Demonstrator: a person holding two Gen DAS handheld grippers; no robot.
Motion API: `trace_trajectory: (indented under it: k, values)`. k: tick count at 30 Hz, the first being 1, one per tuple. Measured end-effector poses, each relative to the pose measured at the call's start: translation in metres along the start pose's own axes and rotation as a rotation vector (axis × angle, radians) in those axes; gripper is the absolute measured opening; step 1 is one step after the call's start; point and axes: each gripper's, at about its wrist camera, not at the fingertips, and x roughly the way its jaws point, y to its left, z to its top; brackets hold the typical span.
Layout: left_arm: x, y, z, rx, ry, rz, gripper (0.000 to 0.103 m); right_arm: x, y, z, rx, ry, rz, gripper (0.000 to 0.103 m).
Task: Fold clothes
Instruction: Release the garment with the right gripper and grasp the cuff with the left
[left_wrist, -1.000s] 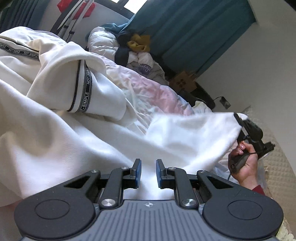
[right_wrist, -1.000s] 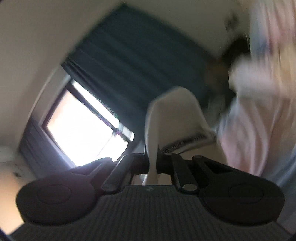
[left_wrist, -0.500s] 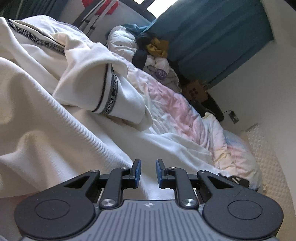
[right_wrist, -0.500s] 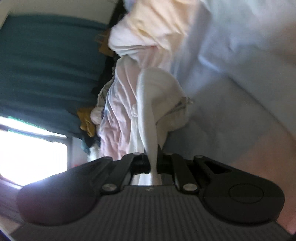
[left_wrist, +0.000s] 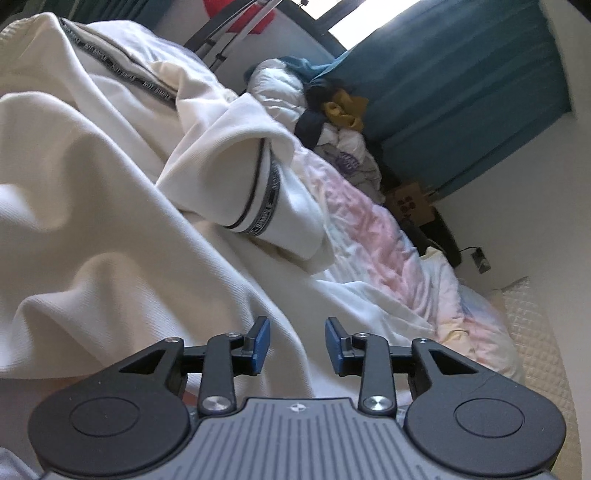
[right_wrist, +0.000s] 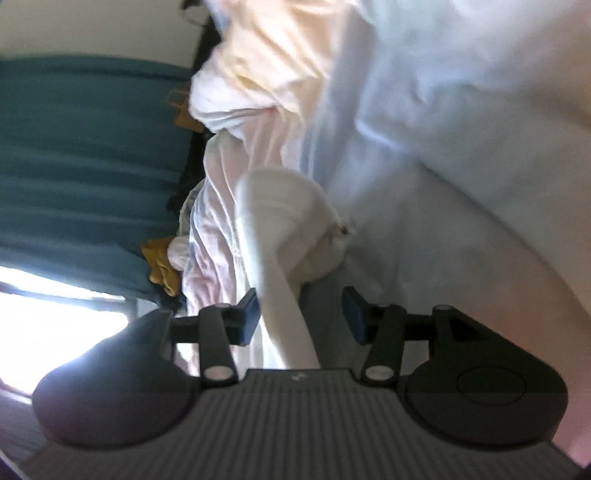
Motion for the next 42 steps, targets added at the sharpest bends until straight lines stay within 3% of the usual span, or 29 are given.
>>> trace_trajectory:
  k: [1,2,4,6,8,12,14,15,18,20,24,26,27,29,30,31,36,42]
  values:
    - [0.001,0.0,0.001,0.001,-0.001,0.003,0.035,0.001,0.008,-0.001,-0.042,-0.008,0.004,0.026]
    - [0.003,-0.001,0.002,0.001,-0.003,0.005,0.036,0.002,0.016,-0.002,-0.084,-0.017,0.009,0.016]
    - [0.006,-0.001,0.004,0.003,-0.008,0.01,0.039,0.002,0.037,-0.006,-0.195,-0.043,0.008,0.01]
    - [0.008,-0.002,0.005,0.01,-0.014,0.013,0.039,0.001,0.056,-0.009,-0.282,-0.071,0.036,0.008]
    - [0.009,-0.003,0.004,0.024,-0.022,0.013,0.039,-0.004,0.071,-0.011,-0.317,-0.103,0.132,0.007]
    - [0.01,-0.004,0.004,0.024,-0.032,0.0,0.039,-0.03,0.084,-0.01,-0.368,-0.272,0.311,0.007]
    - [0.01,-0.004,0.004,0.029,-0.032,0.006,0.04,-0.032,0.072,-0.003,-0.297,-0.309,0.26,0.007]
    - [0.01,-0.004,0.004,0.03,-0.032,0.01,0.04,-0.03,0.064,-0.001,-0.27,-0.311,0.192,0.007]
    - [0.008,-0.001,0.004,0.012,-0.034,0.024,0.041,-0.01,0.031,0.004,-0.159,-0.217,-0.093,0.007]
    - [0.003,0.001,0.005,-0.012,-0.031,0.037,0.044,0.001,0.003,0.005,-0.064,-0.148,-0.208,0.008]
    - [-0.021,0.01,0.01,-0.108,-0.04,0.065,0.052,-0.001,-0.011,0.002,0.005,-0.127,-0.211,0.013]
    - [-0.044,0.017,0.014,-0.178,-0.067,0.076,0.057,-0.012,-0.009,-0.003,0.004,-0.13,-0.218,0.02]
    - [-0.054,0.021,0.016,-0.208,-0.083,0.087,0.059,-0.013,-0.006,-0.003,-0.021,-0.131,-0.236,0.031]
    - [-0.08,0.033,0.016,-0.29,-0.11,0.13,0.079,-0.018,0.007,-0.006,-0.105,-0.151,-0.281,0.051]
    - [-0.091,0.042,0.016,-0.34,-0.117,0.138,0.081,-0.019,0.014,-0.007,-0.153,-0.167,-0.299,0.065]
    - [-0.102,0.051,0.016,-0.391,-0.123,0.145,0.081,-0.025,0.024,-0.007,-0.201,-0.187,-0.314,0.071]
    - [-0.14,0.1,0.008,-0.628,-0.138,0.21,0.084,-0.062,0.068,-0.034,-0.451,-0.33,-0.388,0.076]
    - [-0.124,0.142,0.001,-0.786,-0.059,0.26,0.084,-0.084,0.085,-0.056,-0.468,-0.541,-0.406,0.077]
